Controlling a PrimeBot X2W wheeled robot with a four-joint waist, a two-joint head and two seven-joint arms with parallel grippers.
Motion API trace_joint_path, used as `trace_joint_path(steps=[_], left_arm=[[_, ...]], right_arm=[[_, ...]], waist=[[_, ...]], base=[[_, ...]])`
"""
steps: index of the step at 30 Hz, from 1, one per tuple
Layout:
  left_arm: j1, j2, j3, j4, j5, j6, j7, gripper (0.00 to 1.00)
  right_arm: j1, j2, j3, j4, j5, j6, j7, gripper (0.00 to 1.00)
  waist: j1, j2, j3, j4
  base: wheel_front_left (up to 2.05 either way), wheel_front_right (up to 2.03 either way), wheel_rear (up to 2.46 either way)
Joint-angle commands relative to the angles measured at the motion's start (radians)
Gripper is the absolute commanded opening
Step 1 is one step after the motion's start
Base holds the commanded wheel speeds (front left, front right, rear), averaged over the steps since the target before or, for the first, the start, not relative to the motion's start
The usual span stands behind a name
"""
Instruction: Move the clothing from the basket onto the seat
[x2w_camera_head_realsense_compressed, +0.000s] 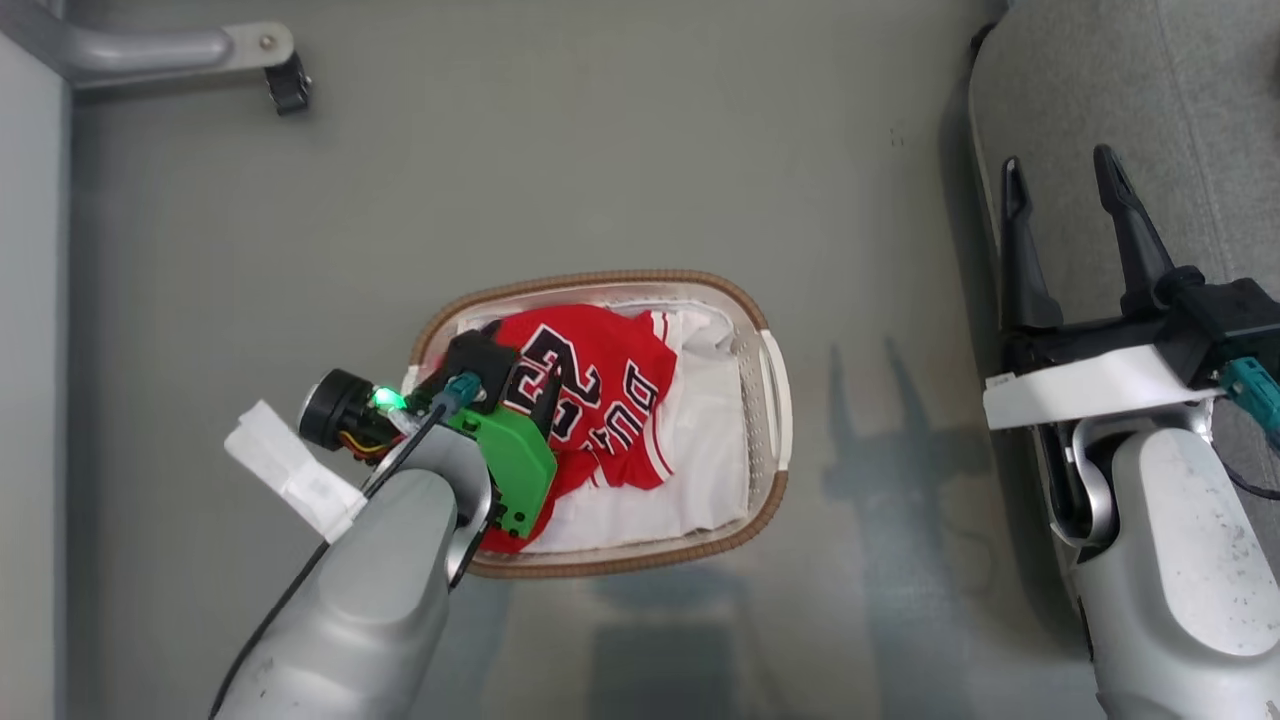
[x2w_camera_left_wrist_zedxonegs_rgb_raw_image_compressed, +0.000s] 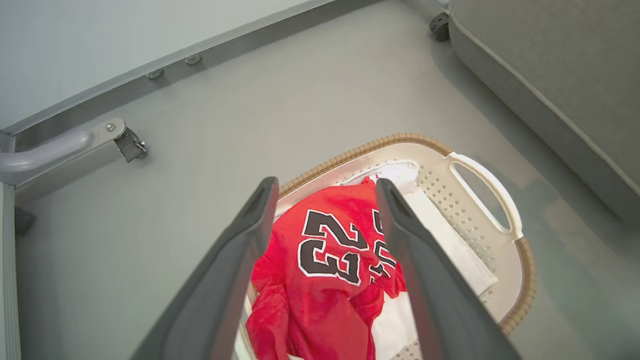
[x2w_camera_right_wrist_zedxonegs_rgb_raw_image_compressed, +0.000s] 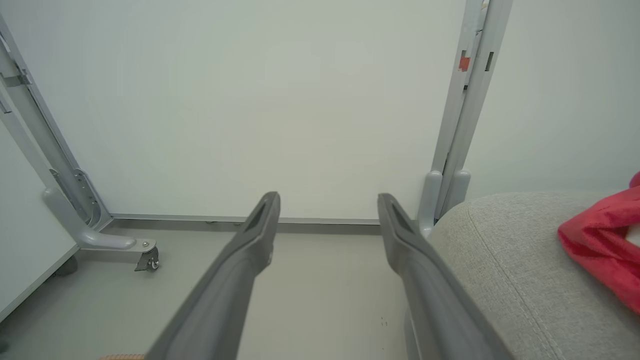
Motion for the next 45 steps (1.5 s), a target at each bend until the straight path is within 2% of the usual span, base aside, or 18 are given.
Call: trace_joint_path(steps=[1,7,15,19,23,26,27,28,29,30,36,45], left_arm=[[-0.049,0.017,-0.019,0.034,0.025,-0.002,0.009,1.00],[-0.158,0.044,-0.071,0.190,0.048,-0.003,0.050,1.00],[-0.261,0.074,-0.089,0.308,0.063,0.010,0.065,1.00],[-0.294,0.081,-0.087,0.351,0.059,0.044,0.080,1.00],[-0.315,0.088,-0.090,0.375,0.067,0.102,0.093,1.00],[-0.319,0.087,-0.093,0.388,0.063,0.118,0.110,1.00],[-0.321,0.085,-0.094,0.390,0.061,0.119,0.115,0.93],[-0.321,0.083,-0.095,0.392,0.060,0.119,0.115,0.54],[-0.322,0.082,-0.097,0.393,0.058,0.116,0.113,0.30],[-0.322,0.079,-0.099,0.394,0.056,0.112,0.111,0.00],[-0.310,0.062,-0.113,0.400,0.047,0.089,0.096,0.00],[-0.269,0.024,-0.129,0.376,0.013,0.042,0.000,0.00]], right_arm=[[-0.023,-0.003,0.007,-0.009,0.011,-0.001,-0.002,1.00],[-0.078,-0.002,0.037,-0.022,0.033,-0.001,-0.002,1.00],[-0.125,-0.003,0.069,-0.036,0.061,-0.001,-0.002,1.00],[-0.139,-0.003,0.085,-0.038,0.074,-0.001,-0.002,1.00],[-0.141,-0.003,0.092,-0.039,0.081,-0.001,-0.002,1.00],[-0.143,-0.003,0.095,-0.037,0.085,-0.001,-0.002,1.00],[-0.144,-0.003,0.094,-0.035,0.086,-0.001,-0.002,1.00],[-0.145,-0.003,0.095,-0.034,0.087,-0.001,-0.002,1.00],[-0.145,-0.003,0.094,-0.033,0.088,-0.001,-0.002,1.00],[-0.145,-0.003,0.094,-0.032,0.088,-0.001,-0.002,1.00],[-0.140,-0.003,0.095,-0.021,0.090,-0.001,-0.002,1.00],[-0.111,-0.003,0.076,0.015,0.071,-0.001,-0.002,1.00]], waist=[[-0.0001,0.0000,0.194,-0.104],[-0.0001,0.0000,0.301,-0.140],[-0.0001,0.0000,0.379,-0.166],[-0.0001,0.0000,0.399,-0.172],[-0.0001,0.0000,0.407,-0.175],[-0.0001,0.0000,0.409,-0.176],[-0.0001,0.0000,0.410,-0.176],[-0.0001,0.0000,0.410,-0.176],[-0.0001,0.0000,0.409,-0.176],[-0.0001,0.0000,0.408,-0.175],[-0.0001,0.0000,0.390,-0.168],[-0.0001,0.0000,0.292,-0.131]], base=[[0.00,0.00,0.00],[0.00,0.00,0.00],[0.00,0.00,0.00],[0.00,0.00,0.00],[0.00,0.00,0.00],[0.00,0.00,0.00],[0.00,0.00,0.00],[0.00,0.00,0.00],[0.00,0.00,0.00],[0.00,0.00,0.00],[0.00,0.00,0.00],[0.00,0.00,0.00]])
